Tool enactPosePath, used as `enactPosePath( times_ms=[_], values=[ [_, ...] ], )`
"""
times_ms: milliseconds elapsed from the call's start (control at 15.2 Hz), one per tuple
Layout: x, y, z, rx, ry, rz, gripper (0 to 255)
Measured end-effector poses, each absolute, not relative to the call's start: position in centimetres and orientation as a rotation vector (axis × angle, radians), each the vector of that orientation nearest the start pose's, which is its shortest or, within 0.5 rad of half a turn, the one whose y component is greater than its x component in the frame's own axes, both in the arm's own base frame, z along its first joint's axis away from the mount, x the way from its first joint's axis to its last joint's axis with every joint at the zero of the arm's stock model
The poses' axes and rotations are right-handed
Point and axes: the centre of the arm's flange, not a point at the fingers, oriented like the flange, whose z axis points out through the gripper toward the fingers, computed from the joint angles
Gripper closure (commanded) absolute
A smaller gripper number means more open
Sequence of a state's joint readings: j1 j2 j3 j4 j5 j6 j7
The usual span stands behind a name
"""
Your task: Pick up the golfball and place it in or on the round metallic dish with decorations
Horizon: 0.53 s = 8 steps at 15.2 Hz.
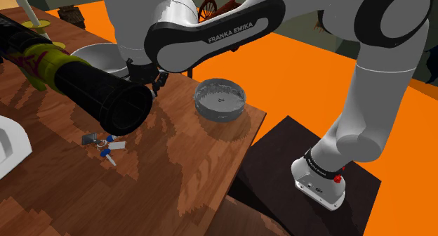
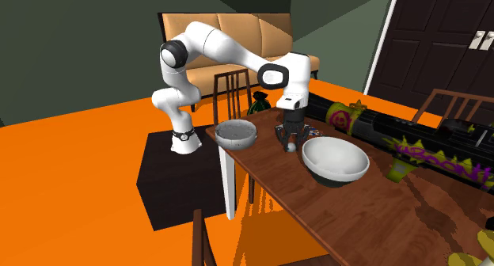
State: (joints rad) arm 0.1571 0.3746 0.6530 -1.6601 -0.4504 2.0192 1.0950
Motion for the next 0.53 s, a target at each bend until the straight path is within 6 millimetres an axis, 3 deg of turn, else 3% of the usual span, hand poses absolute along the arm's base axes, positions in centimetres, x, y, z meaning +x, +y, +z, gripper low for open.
enactPosePath(
  times_ms=[528],
  values=[
    [50.26, 42.31, 44.11, -3.169, 0.227, -0.312, 255]
  ],
)
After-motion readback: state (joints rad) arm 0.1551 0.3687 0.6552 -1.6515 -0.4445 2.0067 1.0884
